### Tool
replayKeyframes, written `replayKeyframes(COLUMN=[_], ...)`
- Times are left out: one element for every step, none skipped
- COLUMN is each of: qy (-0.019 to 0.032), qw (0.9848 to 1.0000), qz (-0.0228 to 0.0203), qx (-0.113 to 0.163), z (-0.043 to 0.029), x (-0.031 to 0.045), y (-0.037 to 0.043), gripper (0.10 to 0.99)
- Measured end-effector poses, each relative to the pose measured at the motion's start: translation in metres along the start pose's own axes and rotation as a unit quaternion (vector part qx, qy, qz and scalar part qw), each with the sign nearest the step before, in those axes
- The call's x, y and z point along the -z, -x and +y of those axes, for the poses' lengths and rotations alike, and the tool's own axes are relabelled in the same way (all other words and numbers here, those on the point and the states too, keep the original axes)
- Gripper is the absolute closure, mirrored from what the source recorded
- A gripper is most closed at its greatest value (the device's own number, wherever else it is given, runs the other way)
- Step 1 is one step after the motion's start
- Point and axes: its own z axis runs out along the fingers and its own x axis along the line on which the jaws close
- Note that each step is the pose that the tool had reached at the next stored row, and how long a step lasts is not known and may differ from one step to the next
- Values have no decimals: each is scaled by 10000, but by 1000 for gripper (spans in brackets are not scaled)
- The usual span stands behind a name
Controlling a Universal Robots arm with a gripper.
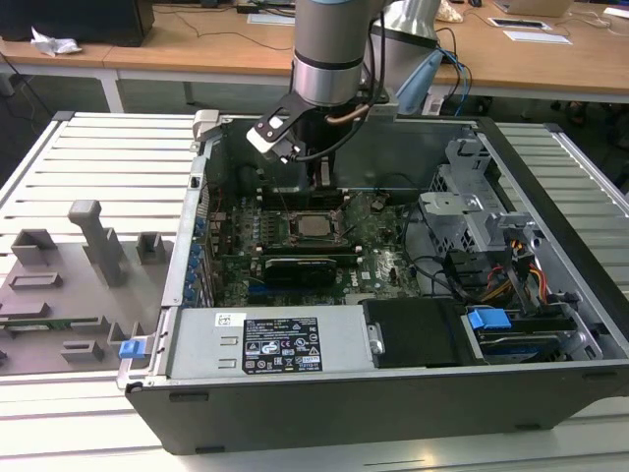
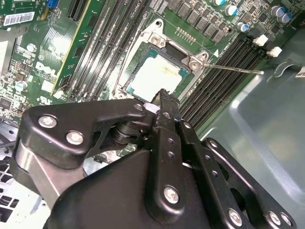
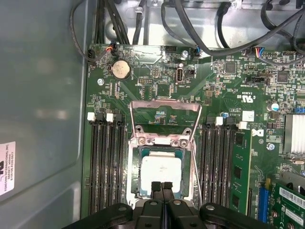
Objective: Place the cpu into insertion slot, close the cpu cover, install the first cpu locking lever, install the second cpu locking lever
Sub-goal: 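Close the cpu cover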
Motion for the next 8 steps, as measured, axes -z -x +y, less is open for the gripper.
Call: replayKeyframes(qy=[0, 0, 0, 0, 0, 0, 0, 0], qw=[10000, 10000, 10000, 10000, 10000, 10000, 10000, 10000], qz=[-1, -2, -3, -3, -4, -6, -7, -7], qx=[0, 0, 0, 0, 0, 0, 0, 0], z=[0, 0, 0, 0, 0, 0, 0, 0], x=[4, 8, 10, 13, 15, 18, 20, 23], y=[-1, -2, -2, -2, -3, -3, -3, -3], gripper=[980, 980, 980, 980, 980, 980, 980, 980])
